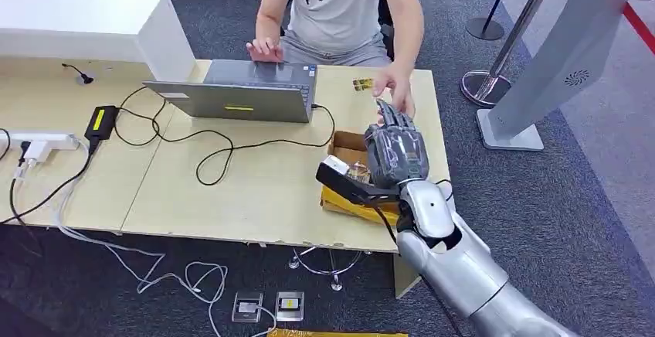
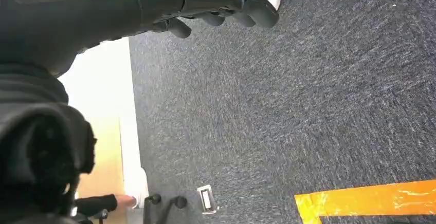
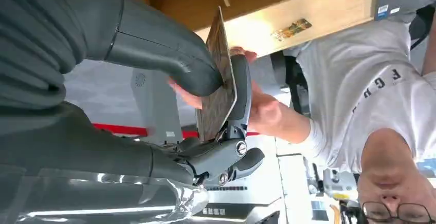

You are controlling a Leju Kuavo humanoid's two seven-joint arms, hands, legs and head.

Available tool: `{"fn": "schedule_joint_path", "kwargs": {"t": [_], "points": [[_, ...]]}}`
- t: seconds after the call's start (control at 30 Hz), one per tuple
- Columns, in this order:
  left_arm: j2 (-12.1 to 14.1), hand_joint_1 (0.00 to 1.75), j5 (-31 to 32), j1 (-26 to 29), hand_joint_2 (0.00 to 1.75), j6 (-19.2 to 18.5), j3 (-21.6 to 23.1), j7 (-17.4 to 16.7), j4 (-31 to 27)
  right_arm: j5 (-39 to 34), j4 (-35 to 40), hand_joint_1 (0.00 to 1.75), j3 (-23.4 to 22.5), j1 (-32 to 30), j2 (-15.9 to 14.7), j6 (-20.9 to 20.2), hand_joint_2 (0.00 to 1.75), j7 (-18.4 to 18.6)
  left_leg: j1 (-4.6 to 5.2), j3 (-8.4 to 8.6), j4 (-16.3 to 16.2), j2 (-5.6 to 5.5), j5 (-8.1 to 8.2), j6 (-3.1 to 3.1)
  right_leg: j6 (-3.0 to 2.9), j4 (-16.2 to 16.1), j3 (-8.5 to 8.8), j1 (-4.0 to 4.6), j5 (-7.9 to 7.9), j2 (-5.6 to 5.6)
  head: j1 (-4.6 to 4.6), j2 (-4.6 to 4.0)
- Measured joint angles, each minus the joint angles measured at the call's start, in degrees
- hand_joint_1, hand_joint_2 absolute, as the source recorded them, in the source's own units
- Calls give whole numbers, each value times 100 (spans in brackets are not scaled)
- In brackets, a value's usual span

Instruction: Pass the card to the sensor for recognition and then transmit it.

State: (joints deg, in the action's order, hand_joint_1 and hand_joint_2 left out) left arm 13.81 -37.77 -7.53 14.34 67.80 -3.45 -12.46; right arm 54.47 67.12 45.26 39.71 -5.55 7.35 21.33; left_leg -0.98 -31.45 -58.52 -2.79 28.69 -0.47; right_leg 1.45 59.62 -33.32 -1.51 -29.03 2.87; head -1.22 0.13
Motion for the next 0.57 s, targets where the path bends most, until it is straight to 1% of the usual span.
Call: {"fn": "schedule_joint_path", "kwargs": {"t": [0.17,0.3,0.57], "points": [[-2,0,-7,0,0,2,0,0,0,-22,0,175,31,118,0,2,175,24,0,0,0,0,0,0,0,0,0,0,0,0,0,0],[-2,0,-26,0,0,4,-2,0,0,-66,-13,175,64,166,9,15,175,-33,0,-1,0,0,0,0,0,0,0,0,0,0,2,0],[-2,0,-59,0,0,4,-4,-9,0,-55,-118,175,114,218,85,17,175,-46,0,-1,0,-1,0,0,0,0,0,0,0,-1,0,0]]}}
